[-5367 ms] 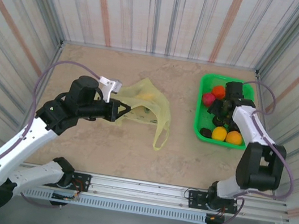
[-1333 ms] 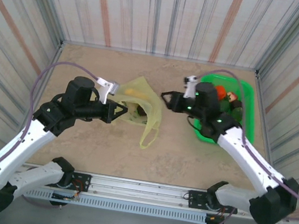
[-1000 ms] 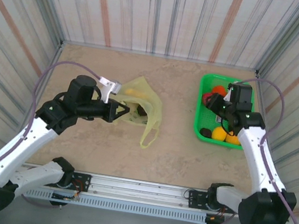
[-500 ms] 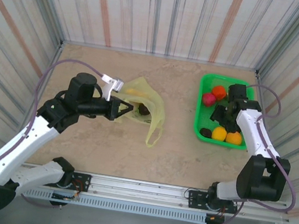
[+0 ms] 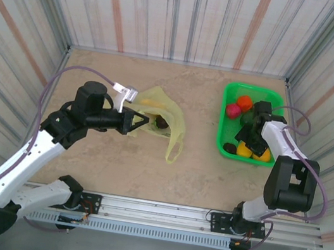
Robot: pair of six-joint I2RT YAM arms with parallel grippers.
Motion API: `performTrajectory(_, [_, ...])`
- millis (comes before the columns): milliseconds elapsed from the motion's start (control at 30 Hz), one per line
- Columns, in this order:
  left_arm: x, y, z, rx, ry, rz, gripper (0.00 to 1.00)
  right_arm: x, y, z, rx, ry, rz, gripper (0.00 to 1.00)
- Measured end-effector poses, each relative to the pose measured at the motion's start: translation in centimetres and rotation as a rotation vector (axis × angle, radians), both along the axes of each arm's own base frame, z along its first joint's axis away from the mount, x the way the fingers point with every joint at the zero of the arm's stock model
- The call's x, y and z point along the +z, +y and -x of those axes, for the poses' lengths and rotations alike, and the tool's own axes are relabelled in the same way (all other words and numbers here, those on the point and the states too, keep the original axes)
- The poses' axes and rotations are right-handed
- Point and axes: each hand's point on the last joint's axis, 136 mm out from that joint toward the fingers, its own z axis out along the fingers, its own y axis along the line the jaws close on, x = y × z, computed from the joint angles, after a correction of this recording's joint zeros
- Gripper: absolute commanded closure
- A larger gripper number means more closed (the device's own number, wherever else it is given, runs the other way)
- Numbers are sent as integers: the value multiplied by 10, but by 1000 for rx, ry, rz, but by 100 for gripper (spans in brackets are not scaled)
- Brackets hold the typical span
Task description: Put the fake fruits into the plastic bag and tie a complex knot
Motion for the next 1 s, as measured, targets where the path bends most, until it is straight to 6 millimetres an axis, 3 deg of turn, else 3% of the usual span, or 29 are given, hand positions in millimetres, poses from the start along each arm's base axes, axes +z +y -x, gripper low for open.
performTrajectory(167, [-1,0,0,1,2,-1,100,-26,3,-8,-22,39,-21,23])
performTrajectory(333, [-9,1,0,8,19,-16,100,-51,6,-13,-33,79,-40,32])
performTrajectory(533, [-11,3,-2,24,18,-25,100,-42,6,-19,-33,44,-38,37])
performTrajectory(667, [-12,4,-3,31,20,-32,100,-11,6,-24,-28,-50,-41,37])
performTrajectory(833, [-17,7,-4,47,32,-50,100,57,14,-32,15,-254,-72,38])
performTrajectory(1000, [-20,9,-5,62,38,-63,100,113,47,-27,151,-432,-149,39])
